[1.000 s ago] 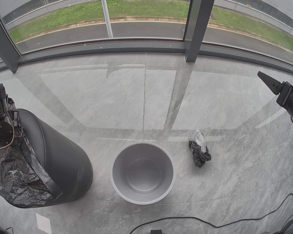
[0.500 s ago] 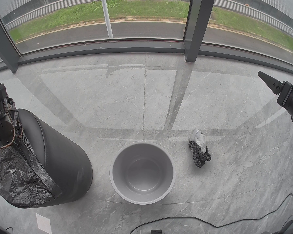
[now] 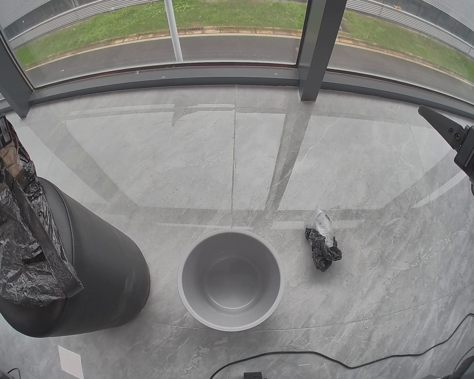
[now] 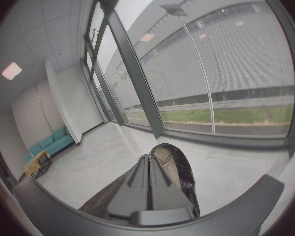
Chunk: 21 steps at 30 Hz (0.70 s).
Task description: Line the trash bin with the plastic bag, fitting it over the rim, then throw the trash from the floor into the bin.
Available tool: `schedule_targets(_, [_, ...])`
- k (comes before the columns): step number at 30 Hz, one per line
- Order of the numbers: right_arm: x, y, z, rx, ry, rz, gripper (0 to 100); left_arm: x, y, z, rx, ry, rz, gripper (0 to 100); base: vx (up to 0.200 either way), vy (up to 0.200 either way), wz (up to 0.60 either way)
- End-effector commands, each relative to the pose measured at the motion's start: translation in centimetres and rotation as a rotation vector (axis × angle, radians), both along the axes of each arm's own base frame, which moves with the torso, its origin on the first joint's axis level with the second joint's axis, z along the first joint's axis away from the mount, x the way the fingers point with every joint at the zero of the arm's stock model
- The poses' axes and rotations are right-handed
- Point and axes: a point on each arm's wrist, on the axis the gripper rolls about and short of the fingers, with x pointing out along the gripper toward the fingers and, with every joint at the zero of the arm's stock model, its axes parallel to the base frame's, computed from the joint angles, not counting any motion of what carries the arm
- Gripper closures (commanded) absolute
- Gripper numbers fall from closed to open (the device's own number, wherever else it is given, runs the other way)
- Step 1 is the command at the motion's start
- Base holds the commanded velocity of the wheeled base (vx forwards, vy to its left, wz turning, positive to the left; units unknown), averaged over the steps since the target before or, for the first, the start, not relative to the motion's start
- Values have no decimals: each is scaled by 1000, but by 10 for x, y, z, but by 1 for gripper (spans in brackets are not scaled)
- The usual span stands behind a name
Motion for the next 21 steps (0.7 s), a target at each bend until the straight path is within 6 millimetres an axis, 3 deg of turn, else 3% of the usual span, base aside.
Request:
schedule_targets(1, [-10,10,2,15,-10,75,0,-26,-16,31,-38,-170,-79,100,0,0,0])
schedule_targets(8, [-16,25,-8,83,73,221,0,-58,-54,44,-115,-272,-307,100,0,0,0])
schedule_targets(11, [-22,45,-17,65,163,354,0,-77,-74,49,-147,-293,-451,100,0,0,0])
schedule_targets(15, [-34,73,-13,29,209,550,0,-95,-94,53,-199,-312,-609,100,0,0,0])
schedule_targets(21, [-46,111,-17,-47,301,719,0,-111,-99,60,-235,-345,-698,100,0,0,0])
